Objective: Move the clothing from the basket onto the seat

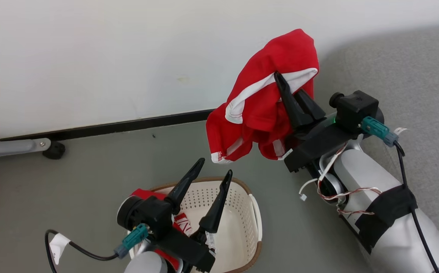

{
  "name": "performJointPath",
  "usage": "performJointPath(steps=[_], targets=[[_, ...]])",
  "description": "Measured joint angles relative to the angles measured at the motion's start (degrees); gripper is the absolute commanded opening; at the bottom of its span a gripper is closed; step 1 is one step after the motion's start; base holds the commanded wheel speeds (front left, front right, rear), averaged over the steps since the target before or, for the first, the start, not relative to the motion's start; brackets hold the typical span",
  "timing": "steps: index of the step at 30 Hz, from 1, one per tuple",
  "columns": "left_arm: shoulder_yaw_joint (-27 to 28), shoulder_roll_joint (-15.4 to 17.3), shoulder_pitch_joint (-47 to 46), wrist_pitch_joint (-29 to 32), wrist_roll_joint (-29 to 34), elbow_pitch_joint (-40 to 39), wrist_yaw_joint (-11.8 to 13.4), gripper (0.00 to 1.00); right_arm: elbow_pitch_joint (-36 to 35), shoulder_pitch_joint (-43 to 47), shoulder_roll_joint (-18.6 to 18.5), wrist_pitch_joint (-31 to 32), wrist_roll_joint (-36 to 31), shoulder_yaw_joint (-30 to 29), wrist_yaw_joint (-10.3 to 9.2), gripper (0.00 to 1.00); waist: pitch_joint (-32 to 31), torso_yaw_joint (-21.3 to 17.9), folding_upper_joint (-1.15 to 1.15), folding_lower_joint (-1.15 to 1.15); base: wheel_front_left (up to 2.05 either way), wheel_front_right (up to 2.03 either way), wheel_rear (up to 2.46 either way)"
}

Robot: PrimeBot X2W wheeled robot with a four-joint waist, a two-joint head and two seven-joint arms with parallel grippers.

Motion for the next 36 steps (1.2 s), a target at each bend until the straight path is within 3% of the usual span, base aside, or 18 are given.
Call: performJointPath(steps=[22, 36], targets=[[-5.8, 3.0, 0.1, 0.0, -3.1, -3.4, 0.0, 1.0, -2.3, 2.0, -0.8, 0.0, -3.3, -3.7, 0.96, 0.0, 0.2, -15.3, 0.0, 0.01, 0.0, 0.0, 0.0], [-7.8, 3.0, 0.0, 0.0, -4.1, -3.8, 0.0, 1.0, -5.4, 5.3, -1.7, 0.0, -4.9, -6.8, 1.42, 0.0, 0.1, -23.0, 0.0, 0.01, 0.0, 0.0, 0.0]])
